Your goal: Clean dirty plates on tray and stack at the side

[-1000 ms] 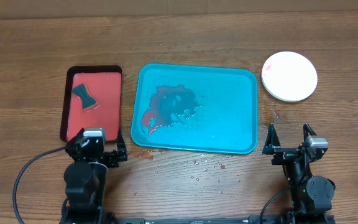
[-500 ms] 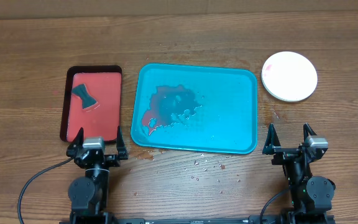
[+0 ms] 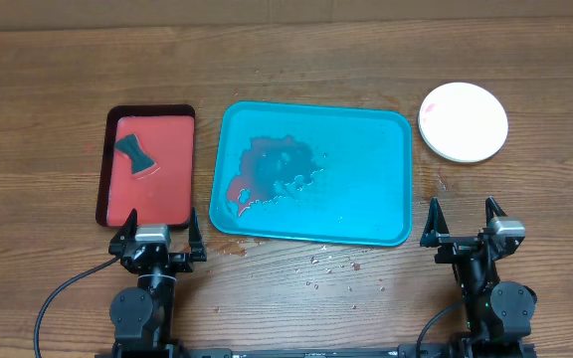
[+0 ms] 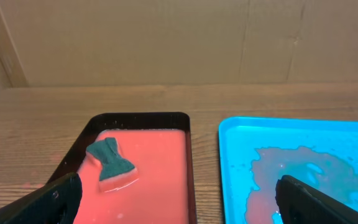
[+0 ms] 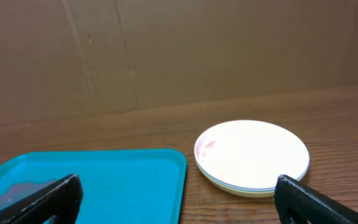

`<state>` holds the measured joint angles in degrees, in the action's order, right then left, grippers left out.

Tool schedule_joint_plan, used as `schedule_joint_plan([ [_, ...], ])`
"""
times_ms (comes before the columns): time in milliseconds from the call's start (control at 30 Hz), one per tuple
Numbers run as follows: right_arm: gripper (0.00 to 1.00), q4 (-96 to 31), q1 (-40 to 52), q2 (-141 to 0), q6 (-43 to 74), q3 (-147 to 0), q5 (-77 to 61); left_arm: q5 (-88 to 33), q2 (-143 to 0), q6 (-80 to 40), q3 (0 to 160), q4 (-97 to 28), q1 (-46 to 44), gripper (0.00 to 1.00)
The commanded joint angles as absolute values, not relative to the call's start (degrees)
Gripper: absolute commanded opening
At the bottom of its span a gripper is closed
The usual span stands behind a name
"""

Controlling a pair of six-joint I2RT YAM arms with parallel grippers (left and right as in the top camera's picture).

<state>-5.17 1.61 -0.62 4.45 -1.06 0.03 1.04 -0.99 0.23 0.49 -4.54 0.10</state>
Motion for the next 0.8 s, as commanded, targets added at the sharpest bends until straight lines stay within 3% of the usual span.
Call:
schedule_joint_plan([
  [0, 1.0, -4.82, 1.98, -0.16, 4.67, -0.45, 0.36, 0.16, -0.21, 1.13, 0.27, -4.51, 0.16, 1.0],
  [767, 1.0, -4.82, 1.98, -0.16, 4.67, -0.45, 0.38, 0.16, -1.39, 1.13, 0.27, -4.45, 0.19, 1.0],
])
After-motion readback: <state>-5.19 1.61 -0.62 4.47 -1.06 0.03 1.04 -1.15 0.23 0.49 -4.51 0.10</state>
